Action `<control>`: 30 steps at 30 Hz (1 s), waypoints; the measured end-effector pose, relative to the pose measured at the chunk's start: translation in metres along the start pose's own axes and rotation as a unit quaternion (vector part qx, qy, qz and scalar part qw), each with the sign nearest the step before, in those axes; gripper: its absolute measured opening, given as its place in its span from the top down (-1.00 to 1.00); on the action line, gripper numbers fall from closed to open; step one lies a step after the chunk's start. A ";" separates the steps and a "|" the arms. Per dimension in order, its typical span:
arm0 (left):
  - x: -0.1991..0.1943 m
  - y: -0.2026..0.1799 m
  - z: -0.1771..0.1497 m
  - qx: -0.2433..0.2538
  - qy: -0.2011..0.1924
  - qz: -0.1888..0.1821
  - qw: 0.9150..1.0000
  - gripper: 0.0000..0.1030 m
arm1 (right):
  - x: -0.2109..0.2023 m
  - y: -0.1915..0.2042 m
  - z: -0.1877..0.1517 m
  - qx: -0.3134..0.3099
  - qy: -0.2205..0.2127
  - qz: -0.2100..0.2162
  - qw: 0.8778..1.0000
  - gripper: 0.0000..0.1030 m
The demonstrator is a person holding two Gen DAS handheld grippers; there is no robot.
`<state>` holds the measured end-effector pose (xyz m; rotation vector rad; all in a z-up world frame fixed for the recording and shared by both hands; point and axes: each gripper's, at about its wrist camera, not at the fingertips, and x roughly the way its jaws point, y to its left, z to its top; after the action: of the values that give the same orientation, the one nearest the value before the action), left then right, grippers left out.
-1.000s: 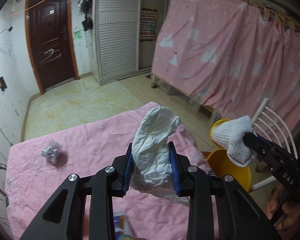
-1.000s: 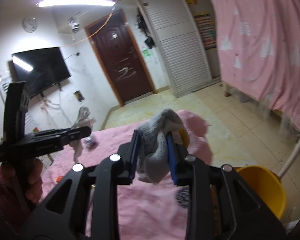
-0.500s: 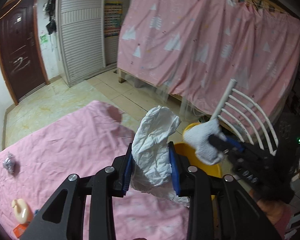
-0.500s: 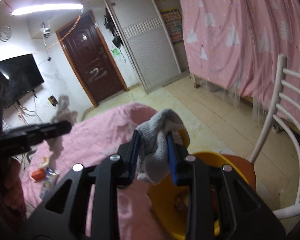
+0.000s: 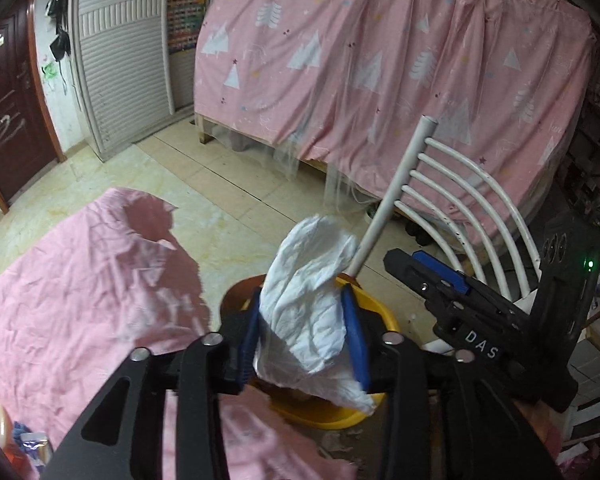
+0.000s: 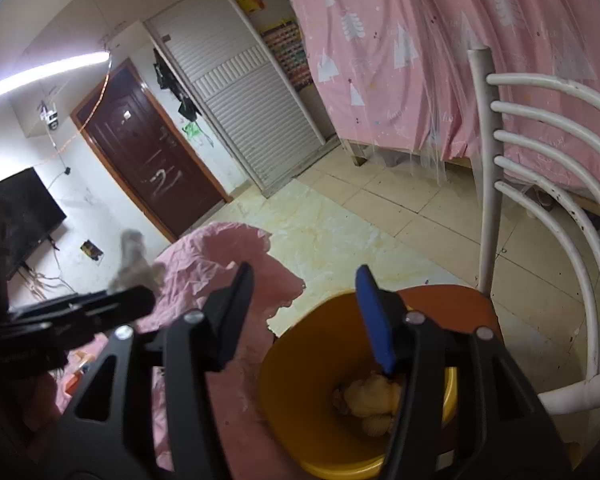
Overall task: Collect trash
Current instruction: 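Carry the tissue and sock to the yellow bucket and release both, then move both open tools back over the bed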
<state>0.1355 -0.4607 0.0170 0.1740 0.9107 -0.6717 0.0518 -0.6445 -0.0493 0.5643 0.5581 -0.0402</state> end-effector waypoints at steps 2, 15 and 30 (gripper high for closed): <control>0.002 -0.004 0.000 0.001 0.000 -0.002 1.000 0.03 | -0.002 0.000 0.000 0.000 -0.001 0.000 1.000 -0.10; -0.035 0.030 -0.008 -0.016 -0.026 0.011 0.999 0.00 | 0.004 0.035 -0.003 -0.040 0.007 0.013 0.999 -0.19; -0.112 0.140 -0.036 -0.072 -0.071 0.071 0.992 0.00 | 0.041 0.139 -0.012 -0.111 0.044 0.053 0.991 -0.30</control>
<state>0.1478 -0.2840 0.0628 0.0603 0.7988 -0.4780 0.1069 -0.5152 -0.0098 0.3789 0.6077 0.1473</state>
